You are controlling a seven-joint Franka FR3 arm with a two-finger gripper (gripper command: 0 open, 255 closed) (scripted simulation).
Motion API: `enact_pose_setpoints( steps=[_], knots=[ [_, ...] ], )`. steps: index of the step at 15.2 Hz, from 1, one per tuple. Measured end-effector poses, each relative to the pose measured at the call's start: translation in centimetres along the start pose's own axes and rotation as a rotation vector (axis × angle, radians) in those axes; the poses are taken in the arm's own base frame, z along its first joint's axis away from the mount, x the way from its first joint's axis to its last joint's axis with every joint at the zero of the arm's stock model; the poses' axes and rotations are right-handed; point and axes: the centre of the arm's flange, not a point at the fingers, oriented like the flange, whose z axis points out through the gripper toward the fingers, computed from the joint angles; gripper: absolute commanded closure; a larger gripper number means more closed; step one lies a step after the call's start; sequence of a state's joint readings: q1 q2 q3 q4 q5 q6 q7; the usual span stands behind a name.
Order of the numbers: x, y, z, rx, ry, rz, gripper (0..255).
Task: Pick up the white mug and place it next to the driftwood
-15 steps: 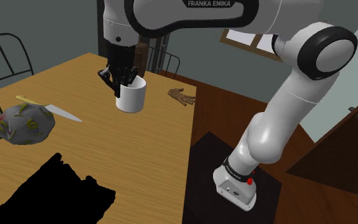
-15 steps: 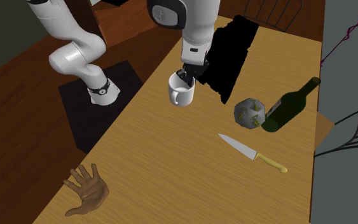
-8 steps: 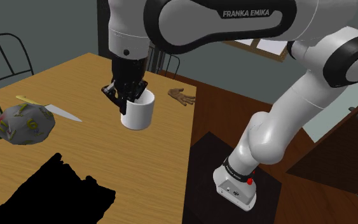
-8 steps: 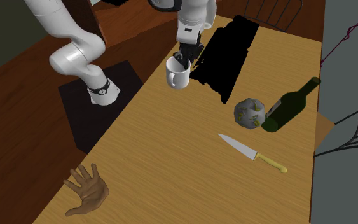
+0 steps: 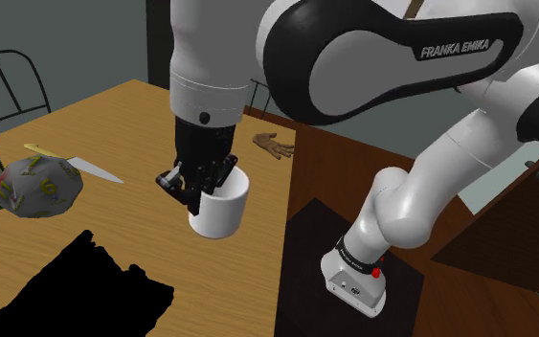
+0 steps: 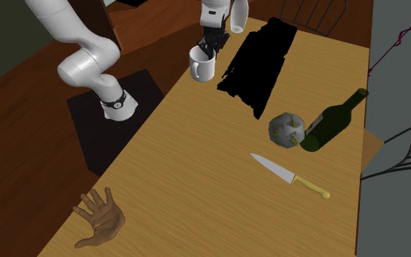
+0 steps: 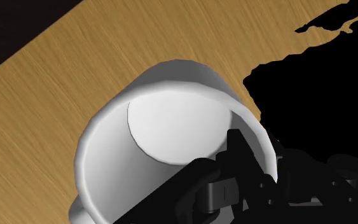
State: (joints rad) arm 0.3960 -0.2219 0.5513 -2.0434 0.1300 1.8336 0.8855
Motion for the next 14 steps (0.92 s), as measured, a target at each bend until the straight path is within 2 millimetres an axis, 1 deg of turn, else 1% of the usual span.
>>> enact_pose_setpoints(
  steps=[2,5,6,8,10,14],
  knots=[
    [-2.8,-1.1,-0.1,0.000,0.000,0.000,255],
    [-6.2,-2.7,-0.1,-0.001,0.000,0.000,255],
    [-7.1,-3.6,-0.2,0.000,0.000,-0.001,255],
    [-9.6,-4.6,0.0,0.000,0.000,0.000,255],
    [-10.8,-5.3,0.2,0.000,0.000,0.000,255],
    [-11.1,-5.4,1.9,-0.001,0.000,0.001,255]
  ],
)
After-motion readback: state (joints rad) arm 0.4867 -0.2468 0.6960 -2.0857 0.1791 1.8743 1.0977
